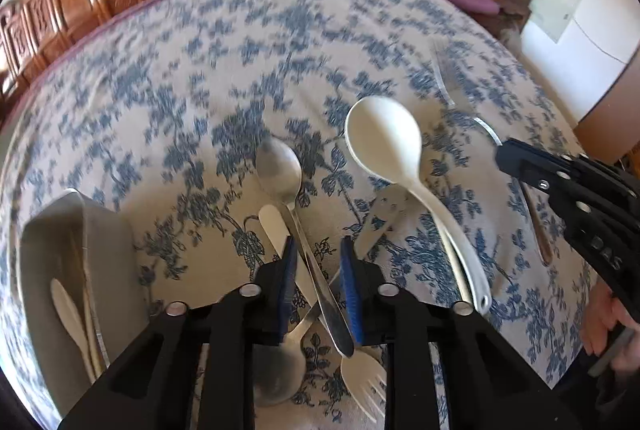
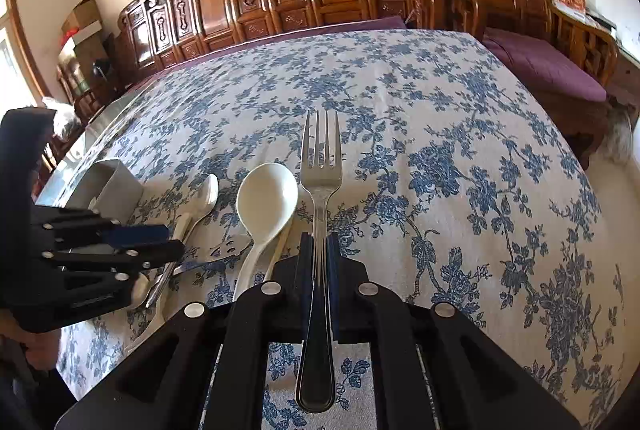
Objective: Organize utensils
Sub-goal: 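Lift the fork with the right gripper while the left gripper grasps a silver spoon, then carry the silver spoon into the grey tray with the left gripper while the right gripper holds the fork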
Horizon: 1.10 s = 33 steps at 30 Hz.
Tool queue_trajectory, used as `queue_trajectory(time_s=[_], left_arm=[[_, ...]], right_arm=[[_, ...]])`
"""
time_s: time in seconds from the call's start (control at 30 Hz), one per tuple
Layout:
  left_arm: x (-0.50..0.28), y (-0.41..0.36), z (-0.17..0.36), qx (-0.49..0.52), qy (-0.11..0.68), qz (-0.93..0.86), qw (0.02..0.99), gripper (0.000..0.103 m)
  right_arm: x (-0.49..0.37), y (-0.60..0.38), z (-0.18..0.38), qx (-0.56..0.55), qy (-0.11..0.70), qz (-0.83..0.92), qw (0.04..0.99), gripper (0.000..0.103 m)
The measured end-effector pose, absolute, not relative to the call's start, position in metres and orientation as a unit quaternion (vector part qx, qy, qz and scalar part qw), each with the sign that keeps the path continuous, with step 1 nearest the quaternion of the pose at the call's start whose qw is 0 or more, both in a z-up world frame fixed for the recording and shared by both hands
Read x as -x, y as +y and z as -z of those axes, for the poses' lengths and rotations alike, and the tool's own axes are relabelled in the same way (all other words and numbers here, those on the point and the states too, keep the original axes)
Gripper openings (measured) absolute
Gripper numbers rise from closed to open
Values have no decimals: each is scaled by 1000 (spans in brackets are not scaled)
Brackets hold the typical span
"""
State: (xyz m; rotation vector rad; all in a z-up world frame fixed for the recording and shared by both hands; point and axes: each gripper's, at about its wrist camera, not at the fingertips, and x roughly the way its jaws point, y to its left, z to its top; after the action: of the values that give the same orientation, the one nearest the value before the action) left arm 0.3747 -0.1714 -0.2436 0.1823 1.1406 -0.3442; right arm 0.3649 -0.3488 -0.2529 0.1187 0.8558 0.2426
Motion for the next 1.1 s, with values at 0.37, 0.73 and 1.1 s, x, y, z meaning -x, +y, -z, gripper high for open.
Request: queue_trajectory(time_s=[0.37,0.73,1.1], left_arm=[[-400,-171,256,-70,563,137,812,17],[-407,-168,258,-66,564,130,813,2],[-374,-165,216,-90,507,142,846,2]], right_arm=[[-365,-346,249,-69,407,-131,901,9],[-365,-343,247,-69,405,-138,901,9],[-361,-317,236,-53,399,-162,901,9]])
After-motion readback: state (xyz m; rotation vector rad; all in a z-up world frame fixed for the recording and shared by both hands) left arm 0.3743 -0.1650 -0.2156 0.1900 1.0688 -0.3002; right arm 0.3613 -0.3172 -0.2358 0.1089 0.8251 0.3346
